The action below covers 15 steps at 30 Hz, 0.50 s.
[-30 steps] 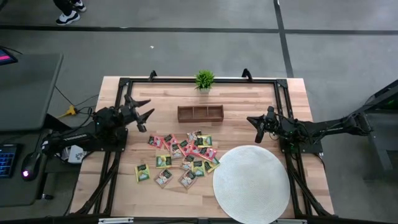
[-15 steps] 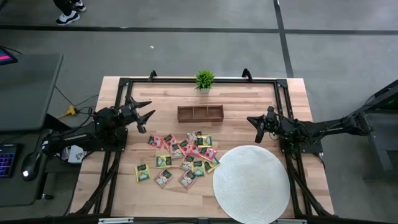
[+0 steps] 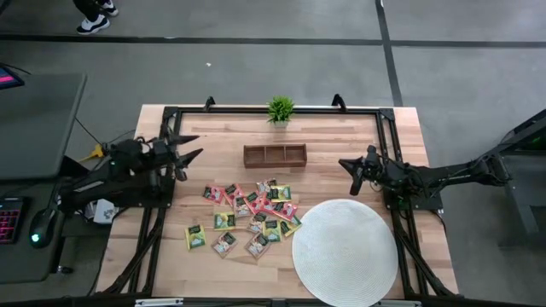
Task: Pick & Place Tea
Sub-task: Put the orange tea bag into the left section of the wooden organizer
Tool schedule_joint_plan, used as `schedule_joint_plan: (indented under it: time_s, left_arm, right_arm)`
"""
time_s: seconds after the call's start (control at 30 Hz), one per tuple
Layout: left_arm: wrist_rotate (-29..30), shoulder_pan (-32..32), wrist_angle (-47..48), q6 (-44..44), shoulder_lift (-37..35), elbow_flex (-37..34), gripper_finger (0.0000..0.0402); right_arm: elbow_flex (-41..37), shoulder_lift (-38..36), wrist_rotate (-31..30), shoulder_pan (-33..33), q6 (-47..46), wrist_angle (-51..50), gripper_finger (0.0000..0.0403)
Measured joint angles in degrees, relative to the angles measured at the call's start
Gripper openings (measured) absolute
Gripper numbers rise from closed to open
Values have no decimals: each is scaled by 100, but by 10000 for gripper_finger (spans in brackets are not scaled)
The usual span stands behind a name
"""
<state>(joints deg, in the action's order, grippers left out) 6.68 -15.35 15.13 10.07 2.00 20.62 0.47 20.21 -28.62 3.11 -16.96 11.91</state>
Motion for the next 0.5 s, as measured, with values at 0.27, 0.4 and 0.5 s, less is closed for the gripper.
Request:
schedule_joint_plan:
  time_s: [0.27, 0.4, 0.5]
  left_arm:
    - [329, 0, 1212, -52, -2, 855, 202]
    - [334, 0, 1213, -45, -2, 885, 202]
    - [336, 0, 1317, -45, -2, 885, 202]
  right_arm:
    - [2, 0, 435, 4, -1237, 736, 12]
    - [2, 0, 441, 4, -1528, 925, 12]
    - [1, 2, 447, 4, -1792, 991, 12]
